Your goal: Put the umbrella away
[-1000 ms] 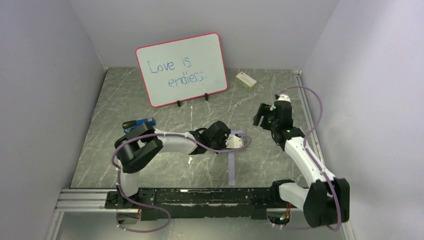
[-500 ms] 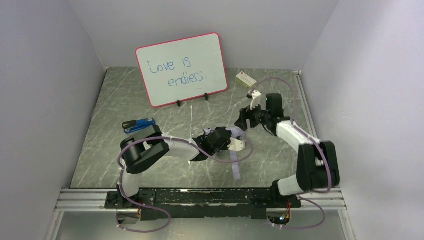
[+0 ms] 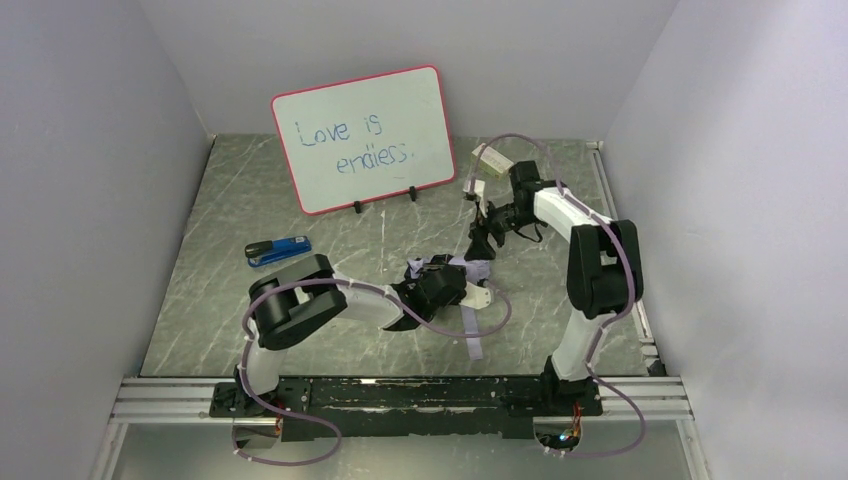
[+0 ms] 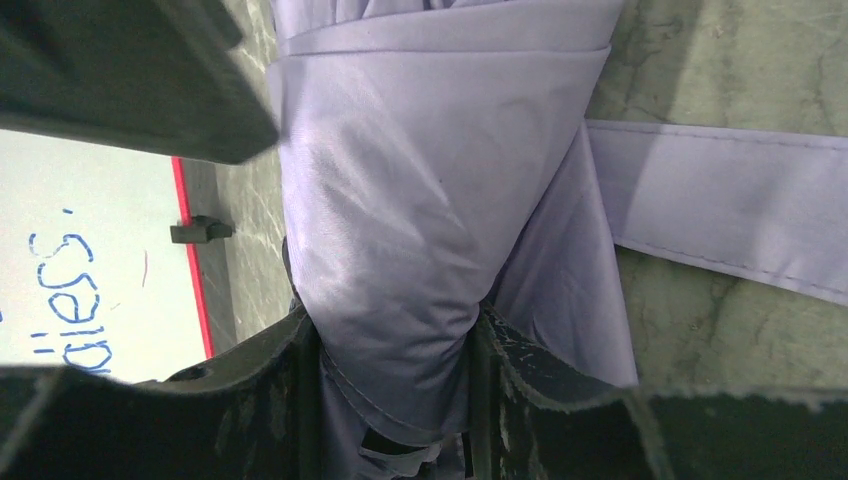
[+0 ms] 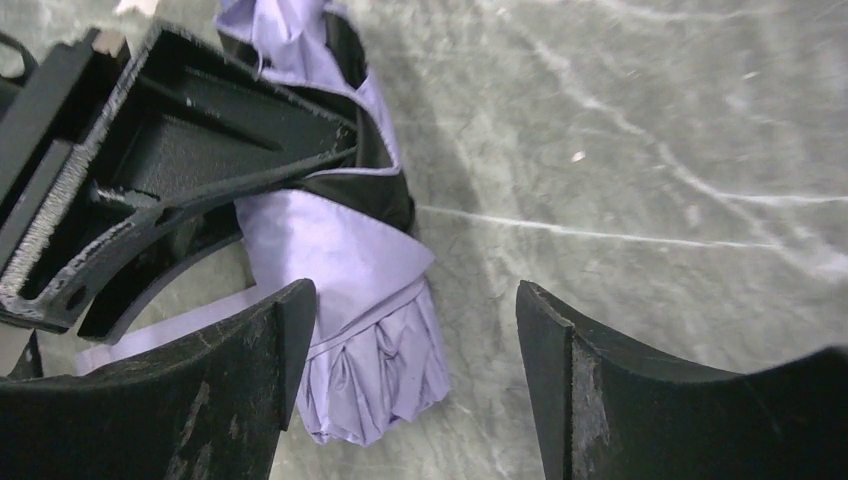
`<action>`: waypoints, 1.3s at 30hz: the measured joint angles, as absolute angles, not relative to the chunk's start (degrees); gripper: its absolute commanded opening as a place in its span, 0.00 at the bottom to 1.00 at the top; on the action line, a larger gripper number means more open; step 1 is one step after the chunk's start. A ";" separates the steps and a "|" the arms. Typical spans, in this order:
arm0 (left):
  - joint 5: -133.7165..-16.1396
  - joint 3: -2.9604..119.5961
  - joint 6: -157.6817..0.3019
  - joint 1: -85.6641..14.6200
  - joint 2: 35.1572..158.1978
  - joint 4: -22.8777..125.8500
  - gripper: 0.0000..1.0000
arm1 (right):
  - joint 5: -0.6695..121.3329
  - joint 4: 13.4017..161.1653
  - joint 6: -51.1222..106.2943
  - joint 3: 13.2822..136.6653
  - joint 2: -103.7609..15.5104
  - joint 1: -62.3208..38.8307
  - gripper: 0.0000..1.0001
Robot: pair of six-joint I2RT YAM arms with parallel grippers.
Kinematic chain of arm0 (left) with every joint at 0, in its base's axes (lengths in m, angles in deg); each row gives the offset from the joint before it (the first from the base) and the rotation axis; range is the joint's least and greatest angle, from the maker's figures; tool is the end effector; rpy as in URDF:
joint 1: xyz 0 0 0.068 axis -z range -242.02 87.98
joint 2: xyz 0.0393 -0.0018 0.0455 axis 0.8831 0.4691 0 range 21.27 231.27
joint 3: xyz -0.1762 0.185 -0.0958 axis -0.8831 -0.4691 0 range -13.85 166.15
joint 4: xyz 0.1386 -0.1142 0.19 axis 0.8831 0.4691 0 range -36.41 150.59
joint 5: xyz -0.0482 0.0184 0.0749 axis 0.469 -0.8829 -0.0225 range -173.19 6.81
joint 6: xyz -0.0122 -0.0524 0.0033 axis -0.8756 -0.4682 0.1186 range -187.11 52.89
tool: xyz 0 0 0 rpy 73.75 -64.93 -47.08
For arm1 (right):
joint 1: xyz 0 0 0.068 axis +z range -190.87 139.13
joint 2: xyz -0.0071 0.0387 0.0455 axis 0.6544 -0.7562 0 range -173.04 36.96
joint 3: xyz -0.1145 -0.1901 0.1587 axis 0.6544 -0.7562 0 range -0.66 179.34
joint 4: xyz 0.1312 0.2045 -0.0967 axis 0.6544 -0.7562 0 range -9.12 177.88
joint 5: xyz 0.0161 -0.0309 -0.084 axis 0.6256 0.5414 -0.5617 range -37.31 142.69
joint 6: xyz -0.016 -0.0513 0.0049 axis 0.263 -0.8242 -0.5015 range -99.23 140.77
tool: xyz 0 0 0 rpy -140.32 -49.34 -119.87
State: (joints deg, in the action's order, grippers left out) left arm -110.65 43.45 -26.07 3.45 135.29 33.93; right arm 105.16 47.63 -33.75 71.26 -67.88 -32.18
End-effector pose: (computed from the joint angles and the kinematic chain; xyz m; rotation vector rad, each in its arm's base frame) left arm 0.1794 -0.3538 0.1192 1.5538 1.4837 0.2847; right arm 0.3452 0.0813 0.1943 -1.3869 1.9244 0.9376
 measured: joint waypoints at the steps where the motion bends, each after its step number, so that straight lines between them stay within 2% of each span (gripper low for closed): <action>1: -110.85 43.47 -25.99 3.49 135.38 33.80 0.12 | 104.55 45.42 -35.30 72.00 -68.93 -31.77 0.76; 7: -111.72 43.45 -24.89 4.02 135.64 33.65 0.12 | 103.04 40.02 -38.67 73.36 -72.36 -30.09 0.75; 12: -111.96 43.45 -24.46 4.15 135.66 33.65 0.14 | 101.51 39.50 -38.89 73.73 -72.60 -29.06 0.67; 17: -111.96 43.27 -24.41 4.22 135.59 33.34 0.21 | 99.45 39.59 -37.38 73.55 -72.80 -28.18 0.60; 19: -111.88 43.08 -24.43 4.24 135.40 33.16 0.26 | 99.15 39.98 -36.37 73.05 -72.76 -28.01 0.53; 22: -111.57 42.81 -24.48 4.30 135.00 33.23 0.39 | 99.15 40.42 -34.47 71.76 -72.19 -27.81 0.41; 23: -111.50 42.66 -24.54 4.30 134.81 33.27 0.46 | 98.99 40.74 -34.01 71.37 -71.82 -27.70 0.40; 26: -111.53 41.83 -25.24 4.24 133.69 33.71 0.58 | 98.51 42.43 -32.81 70.15 -70.74 -26.98 0.38; 29: -111.53 40.36 -26.75 4.22 131.24 35.15 0.74 | 97.79 44.77 -31.74 68.24 -69.28 -26.17 0.36; 35: -111.61 37.44 -31.34 3.89 121.96 40.18 0.80 | 96.48 49.27 -29.58 64.46 -66.42 -25.74 0.33; 39: -110.63 35.99 -35.63 3.80 113.89 42.04 0.80 | 95.43 51.39 -28.46 62.78 -65.00 -25.39 0.29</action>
